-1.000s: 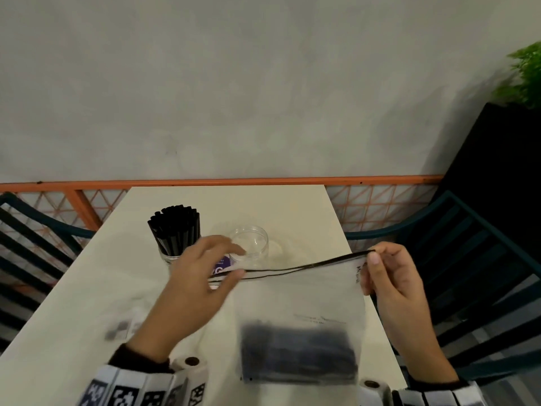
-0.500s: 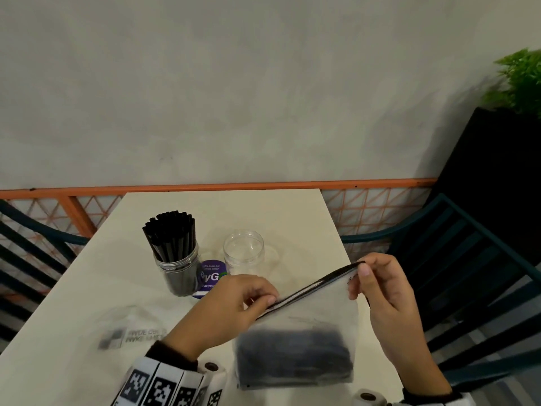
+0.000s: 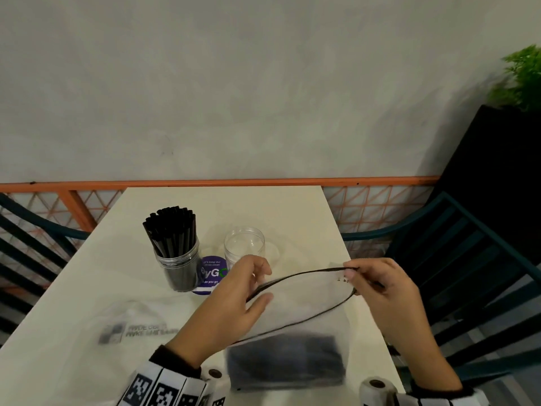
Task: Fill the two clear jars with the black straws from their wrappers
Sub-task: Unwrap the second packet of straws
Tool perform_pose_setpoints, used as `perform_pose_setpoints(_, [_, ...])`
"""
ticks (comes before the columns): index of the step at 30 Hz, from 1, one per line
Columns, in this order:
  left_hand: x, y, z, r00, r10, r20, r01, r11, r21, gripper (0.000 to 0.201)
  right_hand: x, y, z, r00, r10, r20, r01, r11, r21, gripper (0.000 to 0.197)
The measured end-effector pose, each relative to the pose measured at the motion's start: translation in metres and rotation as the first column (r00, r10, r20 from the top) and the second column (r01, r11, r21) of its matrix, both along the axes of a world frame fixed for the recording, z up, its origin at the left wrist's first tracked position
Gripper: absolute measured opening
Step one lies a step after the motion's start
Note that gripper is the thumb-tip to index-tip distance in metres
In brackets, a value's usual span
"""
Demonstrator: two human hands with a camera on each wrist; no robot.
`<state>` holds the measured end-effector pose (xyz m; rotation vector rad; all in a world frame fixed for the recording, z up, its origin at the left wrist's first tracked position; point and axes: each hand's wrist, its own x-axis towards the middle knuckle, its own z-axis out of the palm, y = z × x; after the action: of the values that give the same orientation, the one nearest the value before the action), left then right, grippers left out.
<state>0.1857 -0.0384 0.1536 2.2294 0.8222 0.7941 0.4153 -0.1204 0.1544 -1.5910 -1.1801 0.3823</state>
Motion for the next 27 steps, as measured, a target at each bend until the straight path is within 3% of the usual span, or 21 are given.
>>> perform_pose_setpoints(2, [-0.014, 0.008, -0.006, 0.991, 0.114, -0.062, -0.097, 0.967, 0.234, 0.021, 0.006, -0.002, 0.002, 0.996, -0.036, -0.084, 0.036, 0.999, -0.003, 0.014])
perform_pose_setpoints(3, [-0.022, 0.013, -0.008, 0.976, 0.209, -0.063, -0.186, 0.945, 0.27, 0.016, 0.009, -0.002, 0.003, 0.988, -0.055, -0.142, 0.054, 0.998, -0.009, 0.013])
perform_pose_setpoints(6, [-0.037, 0.016, -0.005, 0.848, 0.523, -0.082, -0.514, 0.85, 0.114, 0.026, 0.012, 0.0, 0.001, 0.946, -0.086, -0.312, 0.077, 0.996, -0.042, 0.013])
perform_pose_setpoints(8, [-0.036, 0.014, -0.003, 0.798, 0.589, -0.133, -0.599, 0.799, -0.054, 0.03, 0.007, 0.004, -0.004, 0.925, -0.082, -0.372, 0.062, 0.996, -0.067, 0.01])
perform_pose_setpoints(10, [-0.03, 0.014, -0.004, 0.843, 0.534, -0.061, -0.517, 0.775, -0.364, 0.029, -0.002, 0.01, -0.009, 0.903, -0.045, -0.427, 0.004, 0.995, -0.096, 0.005])
perform_pose_setpoints(12, [-0.02, 0.011, -0.005, 0.852, 0.509, 0.125, -0.28, 0.643, -0.713, 0.025, -0.017, 0.015, -0.013, 0.862, 0.032, -0.506, -0.115, 0.984, -0.134, 0.009])
perform_pose_setpoints(14, [-0.016, 0.012, -0.009, 0.81, 0.528, 0.257, -0.061, 0.511, -0.857, 0.023, -0.029, 0.018, -0.016, 0.797, 0.076, -0.599, -0.23, 0.955, -0.186, 0.016])
perform_pose_setpoints(16, [-0.016, 0.014, -0.01, 0.759, 0.561, 0.33, 0.076, 0.427, -0.901, 0.022, -0.03, 0.02, -0.019, 0.631, 0.077, -0.772, -0.342, 0.921, -0.188, 0.017])
perform_pose_setpoints(18, [-0.024, 0.018, -0.013, 0.685, 0.605, 0.406, 0.209, 0.37, -0.905, 0.007, -0.021, 0.019, -0.021, 0.337, 0.066, -0.939, -0.425, 0.901, -0.089, 0.011])
perform_pose_setpoints(19, [-0.029, 0.019, -0.013, 0.651, 0.622, 0.435, 0.272, 0.345, -0.899, 0.015, -0.015, 0.018, -0.021, 0.194, 0.066, -0.979, -0.419, 0.908, -0.022, 0.023])
perform_pose_setpoints(20, [-0.034, 0.019, -0.013, 0.642, 0.62, 0.452, 0.322, 0.317, -0.892, 0.037, -0.01, 0.018, -0.022, 0.078, 0.09, -0.993, -0.407, 0.912, 0.05, 0.041])
perform_pose_setpoints(21, [-0.037, 0.019, -0.014, 0.63, 0.625, 0.461, 0.361, 0.29, -0.886, 0.054, -0.006, 0.018, -0.022, 0.0, 0.116, -0.993, -0.399, 0.911, 0.106, 0.055])
perform_pose_setpoints(23, [-0.037, 0.019, -0.012, 0.596, 0.652, 0.469, 0.417, 0.249, -0.874, 0.068, -0.005, 0.018, -0.017, -0.106, 0.193, -0.975, -0.434, 0.874, 0.22, 0.055])
perform_pose_setpoints(25, [-0.031, 0.02, -0.008, 0.556, 0.695, 0.456, 0.447, 0.213, -0.869, 0.056, -0.011, 0.018, -0.011, -0.182, 0.276, -0.944, -0.486, 0.809, 0.33, 0.035])
perform_pose_setpoints(27, [-0.028, 0.023, -0.004, 0.488, 0.74, 0.462, 0.482, 0.213, -0.85, 0.05, -0.012, 0.02, -0.011, -0.1, 0.267, -0.959, -0.464, 0.839, 0.282, 0.039])
